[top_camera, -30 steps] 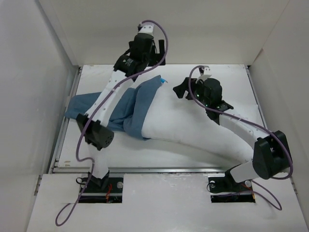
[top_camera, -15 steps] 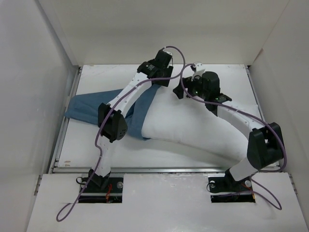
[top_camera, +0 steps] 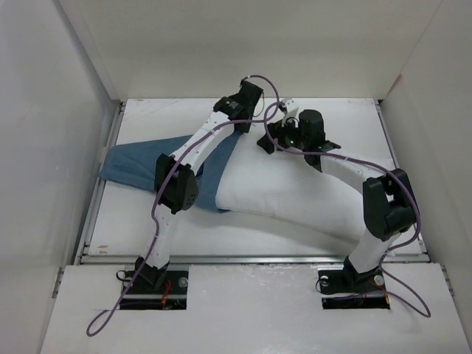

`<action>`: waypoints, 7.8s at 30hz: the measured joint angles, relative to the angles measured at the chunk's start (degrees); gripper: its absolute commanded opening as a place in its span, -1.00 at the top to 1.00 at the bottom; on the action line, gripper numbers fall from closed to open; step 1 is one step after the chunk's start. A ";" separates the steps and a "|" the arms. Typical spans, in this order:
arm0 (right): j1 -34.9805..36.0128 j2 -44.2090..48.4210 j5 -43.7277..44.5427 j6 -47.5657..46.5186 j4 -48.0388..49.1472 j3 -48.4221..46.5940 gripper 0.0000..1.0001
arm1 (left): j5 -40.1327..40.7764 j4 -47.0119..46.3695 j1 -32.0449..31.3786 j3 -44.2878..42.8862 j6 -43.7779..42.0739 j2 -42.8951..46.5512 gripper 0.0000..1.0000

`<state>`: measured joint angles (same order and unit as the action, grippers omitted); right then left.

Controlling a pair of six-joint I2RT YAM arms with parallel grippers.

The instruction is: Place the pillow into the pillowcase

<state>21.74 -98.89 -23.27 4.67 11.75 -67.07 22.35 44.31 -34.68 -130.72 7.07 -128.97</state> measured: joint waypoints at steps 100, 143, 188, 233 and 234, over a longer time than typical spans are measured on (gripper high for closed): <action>28.98 17.03 30.75 -8.33 -14.64 9.79 -1.00 | 5.29 -18.86 -8.83 77.35 38.07 52.72 0.67; 24.81 4.74 46.62 22.51 7.61 3.89 -0.11 | -13.60 -36.26 -28.76 78.36 33.24 56.35 -0.09; 10.45 18.40 26.16 1.97 -17.88 9.79 -0.66 | -1.38 -10.43 -2.29 34.64 15.52 26.75 0.00; 11.50 39.01 30.56 25.07 25.90 39.06 -0.69 | -18.36 -32.89 -27.52 61.44 18.47 40.92 -0.99; 11.43 40.17 30.56 24.72 23.78 37.75 -0.77 | -17.68 -31.32 -27.63 59.82 18.08 40.92 -1.00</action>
<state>33.17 -58.72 7.29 29.39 35.53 -29.32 4.67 12.99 -62.30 -70.89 25.15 -88.05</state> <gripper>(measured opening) 0.799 0.917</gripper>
